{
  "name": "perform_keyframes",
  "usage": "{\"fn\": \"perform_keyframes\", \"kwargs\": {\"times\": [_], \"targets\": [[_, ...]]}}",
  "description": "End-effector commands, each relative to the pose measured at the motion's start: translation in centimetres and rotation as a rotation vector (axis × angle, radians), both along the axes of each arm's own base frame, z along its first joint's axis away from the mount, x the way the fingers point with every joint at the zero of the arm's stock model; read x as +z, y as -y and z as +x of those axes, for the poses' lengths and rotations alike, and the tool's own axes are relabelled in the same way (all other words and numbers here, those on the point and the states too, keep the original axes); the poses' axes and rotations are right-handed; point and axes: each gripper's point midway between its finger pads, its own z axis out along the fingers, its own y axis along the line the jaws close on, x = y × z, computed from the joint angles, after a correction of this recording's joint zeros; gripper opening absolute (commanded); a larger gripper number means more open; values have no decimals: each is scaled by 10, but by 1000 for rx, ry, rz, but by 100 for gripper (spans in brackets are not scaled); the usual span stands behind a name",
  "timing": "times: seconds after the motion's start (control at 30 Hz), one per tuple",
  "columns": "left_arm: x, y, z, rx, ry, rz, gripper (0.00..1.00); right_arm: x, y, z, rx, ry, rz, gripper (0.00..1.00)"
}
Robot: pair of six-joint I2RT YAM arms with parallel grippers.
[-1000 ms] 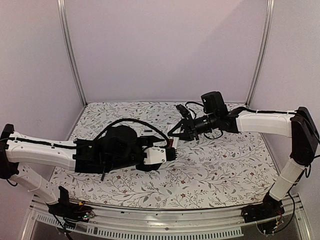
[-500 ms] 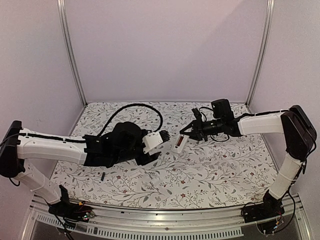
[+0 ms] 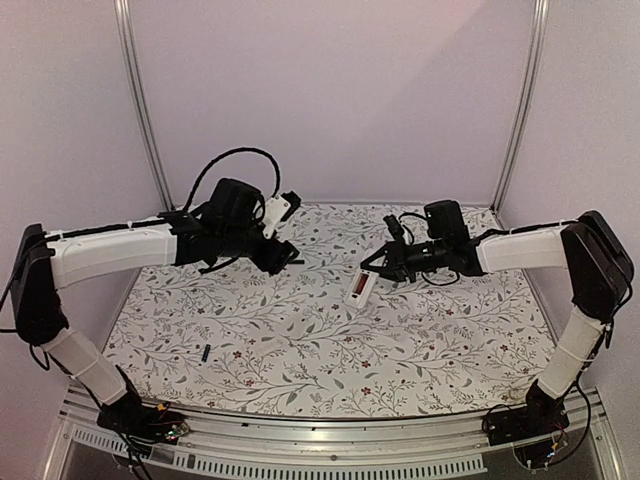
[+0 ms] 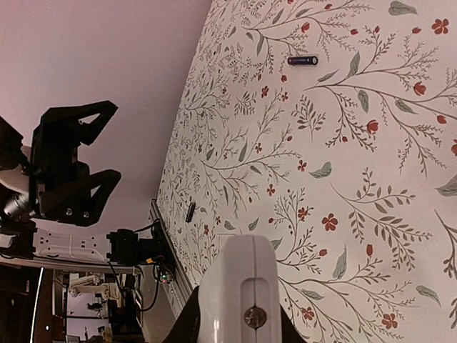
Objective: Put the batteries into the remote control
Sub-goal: Pick up the battery from the center of the board.
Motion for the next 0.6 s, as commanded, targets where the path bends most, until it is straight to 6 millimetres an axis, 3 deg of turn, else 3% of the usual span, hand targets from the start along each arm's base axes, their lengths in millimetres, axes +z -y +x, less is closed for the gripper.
{"fn": "perform_keyframes", "kwargs": {"times": [0.0, 0.17, 0.37, 0.57], "targets": [[-33, -9, 11, -45, -188, -1, 73, 14, 6, -5, 33, 107, 16, 0], [-47, -12, 39, -86, -210, 60, 72, 22, 9, -15, 76, 201, 16, 0], [-89, -18, 65, -139, -300, 261, 65, 31, 13, -23, 108, 282, 15, 0], [-104, -13, 84, -173, -337, 287, 58, 35, 16, -31, 134, 337, 16, 0]]}}
